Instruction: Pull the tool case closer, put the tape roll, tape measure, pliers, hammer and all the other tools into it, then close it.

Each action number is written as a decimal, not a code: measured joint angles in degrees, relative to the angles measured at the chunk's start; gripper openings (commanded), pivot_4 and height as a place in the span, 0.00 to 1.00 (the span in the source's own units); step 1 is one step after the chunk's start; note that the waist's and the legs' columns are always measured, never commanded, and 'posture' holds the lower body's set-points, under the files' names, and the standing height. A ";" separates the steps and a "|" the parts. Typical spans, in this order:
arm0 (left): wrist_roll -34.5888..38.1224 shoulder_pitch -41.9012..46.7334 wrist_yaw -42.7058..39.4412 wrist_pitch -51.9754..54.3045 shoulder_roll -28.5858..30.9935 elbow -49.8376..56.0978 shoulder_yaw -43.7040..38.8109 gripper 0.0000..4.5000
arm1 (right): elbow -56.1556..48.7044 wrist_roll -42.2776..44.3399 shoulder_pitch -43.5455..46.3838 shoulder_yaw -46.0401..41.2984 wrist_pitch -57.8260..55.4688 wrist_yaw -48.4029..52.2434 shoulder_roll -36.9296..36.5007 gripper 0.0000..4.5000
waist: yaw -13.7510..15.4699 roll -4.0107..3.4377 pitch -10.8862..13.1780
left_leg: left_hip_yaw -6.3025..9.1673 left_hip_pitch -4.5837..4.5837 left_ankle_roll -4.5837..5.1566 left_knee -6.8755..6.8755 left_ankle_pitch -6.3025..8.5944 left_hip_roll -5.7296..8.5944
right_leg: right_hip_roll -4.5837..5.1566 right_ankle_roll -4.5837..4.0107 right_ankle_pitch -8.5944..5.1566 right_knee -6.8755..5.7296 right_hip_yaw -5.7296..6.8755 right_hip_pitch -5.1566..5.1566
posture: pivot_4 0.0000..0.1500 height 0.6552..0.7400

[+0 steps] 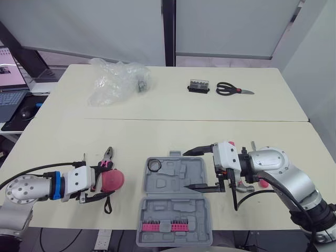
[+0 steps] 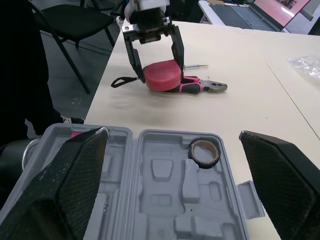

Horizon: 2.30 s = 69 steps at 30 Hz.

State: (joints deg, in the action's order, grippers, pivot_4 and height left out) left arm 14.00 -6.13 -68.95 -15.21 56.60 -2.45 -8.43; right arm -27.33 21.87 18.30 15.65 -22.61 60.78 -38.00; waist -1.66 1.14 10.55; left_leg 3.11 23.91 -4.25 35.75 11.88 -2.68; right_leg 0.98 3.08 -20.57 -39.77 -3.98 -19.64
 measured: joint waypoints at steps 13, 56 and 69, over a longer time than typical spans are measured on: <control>-5.35 13.53 5.14 15.76 -6.20 16.85 14.12 0.72 | -5.02 8.21 -9.38 -11.16 -11.63 -2.20 -8.74 1.00 | -0.11 0.00 0.01 | 0.00 0.02 0.00 0.02 0.00 0.01 | -0.07 0.00 0.00 0.02 -0.06 0.01 | 1.00 1.00; -8.82 16.87 8.22 17.22 -16.47 18.84 22.99 0.72 | 18.34 44.14 7.33 -21.20 -69.50 -48.32 24.97 0.63 | -0.28 0.00 0.03 | 0.05 0.46 0.01 0.09 -0.01 -0.02 | -0.19 0.00 0.00 -0.19 -0.15 -0.50 | 1.00 1.00; -9.40 15.34 9.58 17.08 -17.03 20.26 24.04 0.72 | 18.47 46.99 6.64 -21.44 -69.35 -49.92 24.89 0.19 | -0.29 0.00 0.03 | 0.05 0.49 0.01 0.09 -0.01 -0.02 | -0.20 0.00 0.00 -0.18 -0.15 -0.52 | 1.00 1.00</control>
State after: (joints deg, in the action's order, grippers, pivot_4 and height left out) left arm 4.61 9.21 -59.37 1.86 39.57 17.81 15.61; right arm -8.86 68.86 24.93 -5.79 -91.96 10.86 -13.11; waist -1.94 1.14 10.58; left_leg 3.16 24.39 -4.24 35.84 11.87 -2.70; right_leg 0.77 3.08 -20.57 -39.96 -4.13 -20.15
